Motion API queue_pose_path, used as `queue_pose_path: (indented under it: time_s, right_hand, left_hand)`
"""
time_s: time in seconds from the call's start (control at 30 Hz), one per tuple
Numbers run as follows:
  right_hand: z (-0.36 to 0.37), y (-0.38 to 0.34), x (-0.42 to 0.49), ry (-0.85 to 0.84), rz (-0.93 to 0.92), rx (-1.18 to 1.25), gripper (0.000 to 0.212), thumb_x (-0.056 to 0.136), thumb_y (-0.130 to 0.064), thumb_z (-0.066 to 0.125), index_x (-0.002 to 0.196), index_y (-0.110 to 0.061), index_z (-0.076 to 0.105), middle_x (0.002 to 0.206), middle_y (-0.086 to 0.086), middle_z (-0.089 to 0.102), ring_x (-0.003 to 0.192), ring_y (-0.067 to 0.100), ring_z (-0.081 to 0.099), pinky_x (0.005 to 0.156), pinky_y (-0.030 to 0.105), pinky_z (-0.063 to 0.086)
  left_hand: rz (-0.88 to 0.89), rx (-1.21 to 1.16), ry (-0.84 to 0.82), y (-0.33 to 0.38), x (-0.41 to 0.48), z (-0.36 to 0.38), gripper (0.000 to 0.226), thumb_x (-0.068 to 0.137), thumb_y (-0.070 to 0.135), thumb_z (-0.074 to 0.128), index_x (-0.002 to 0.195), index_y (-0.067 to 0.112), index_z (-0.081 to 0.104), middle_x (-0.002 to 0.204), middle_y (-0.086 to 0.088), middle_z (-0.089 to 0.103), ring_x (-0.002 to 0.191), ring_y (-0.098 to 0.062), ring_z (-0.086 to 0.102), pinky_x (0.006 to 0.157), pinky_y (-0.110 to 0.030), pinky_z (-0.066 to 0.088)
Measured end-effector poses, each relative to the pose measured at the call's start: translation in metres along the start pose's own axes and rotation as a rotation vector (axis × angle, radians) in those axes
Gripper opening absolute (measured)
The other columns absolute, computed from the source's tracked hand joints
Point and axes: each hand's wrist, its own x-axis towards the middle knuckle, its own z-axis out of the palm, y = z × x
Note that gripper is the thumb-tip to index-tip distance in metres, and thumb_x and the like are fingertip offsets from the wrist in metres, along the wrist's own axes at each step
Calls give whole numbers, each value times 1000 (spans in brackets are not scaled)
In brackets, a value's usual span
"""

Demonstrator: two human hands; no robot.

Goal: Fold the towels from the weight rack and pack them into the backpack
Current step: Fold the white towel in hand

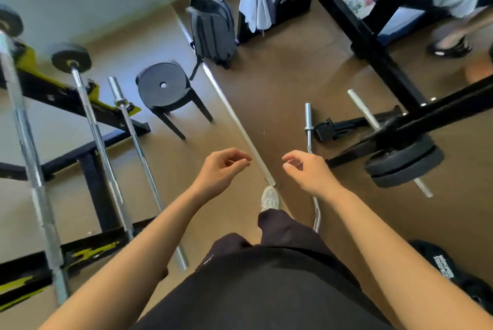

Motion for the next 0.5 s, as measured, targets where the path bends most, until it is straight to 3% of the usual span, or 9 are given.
queue_pose_path:
  time_s: [0.1, 0.23, 0.5]
  right_hand:
    - [-28, -5, 52, -30, -3, 0, 23, 97, -32, 60, 117, -24, 68, 105, -6, 70, 101, 17, 62, 90, 37, 53]
    - [-60, -23, 120, -50, -5, 25, 22, 96, -33, 61, 114, -26, 70, 105, -6, 70, 103, 18, 62, 93, 43, 53]
    - [-96, -64, 270, -85, 20, 85, 17, 94, -31, 65, 109, -27, 73, 102, -6, 72, 99, 14, 65, 95, 42, 54]
  left_hand:
    - [-13, -8, 32, 22, 43, -15, 13, 100, 20, 63, 104, 22, 76, 97, 2, 77, 94, -20, 71, 91, -43, 58]
    - [-55, -74, 68, 41, 97, -36, 14, 100, 14, 63, 104, 16, 76, 95, 3, 78, 91, -13, 72, 90, -32, 58]
    - [-89, -129, 68, 47, 230, -97, 14, 100, 16, 63, 104, 19, 77, 96, 4, 78, 89, -6, 72, 84, -18, 55]
